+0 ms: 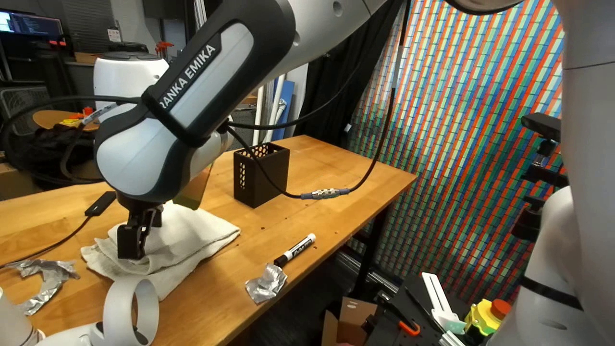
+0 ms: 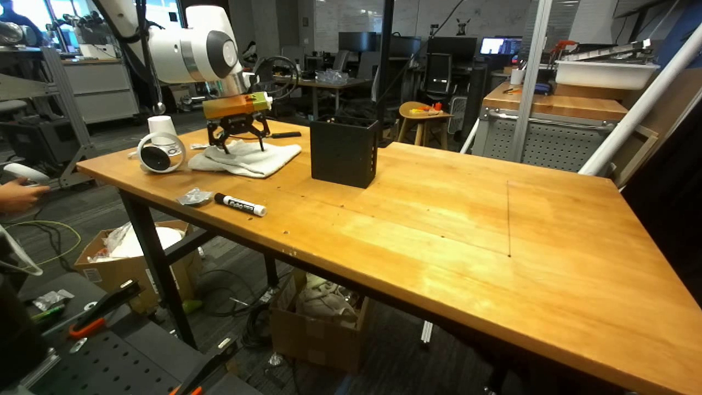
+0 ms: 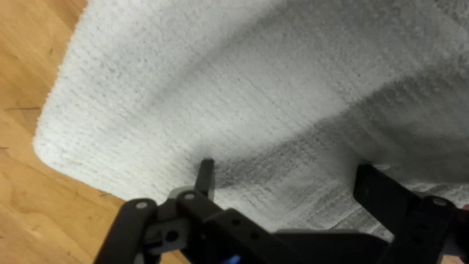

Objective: Put the white towel in the black box

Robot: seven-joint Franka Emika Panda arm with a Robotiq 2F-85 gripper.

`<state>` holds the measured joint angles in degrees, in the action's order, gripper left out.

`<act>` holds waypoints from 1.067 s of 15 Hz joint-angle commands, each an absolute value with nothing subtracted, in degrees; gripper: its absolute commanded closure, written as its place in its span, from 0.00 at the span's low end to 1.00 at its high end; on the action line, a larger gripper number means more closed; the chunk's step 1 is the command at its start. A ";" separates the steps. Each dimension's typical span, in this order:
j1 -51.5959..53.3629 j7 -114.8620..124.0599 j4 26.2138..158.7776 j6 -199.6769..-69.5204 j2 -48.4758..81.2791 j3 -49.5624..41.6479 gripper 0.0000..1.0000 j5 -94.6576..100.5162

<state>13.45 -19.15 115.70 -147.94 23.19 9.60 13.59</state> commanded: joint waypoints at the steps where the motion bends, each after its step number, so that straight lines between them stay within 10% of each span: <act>1: 14.08 -18.35 113.87 -146.88 24.81 10.18 0.26 15.41; 10: 14.22 -13.31 114.26 -147.66 20.73 8.80 0.90 16.28; 16: 13.55 -7.21 115.57 -147.60 13.90 4.87 0.90 20.85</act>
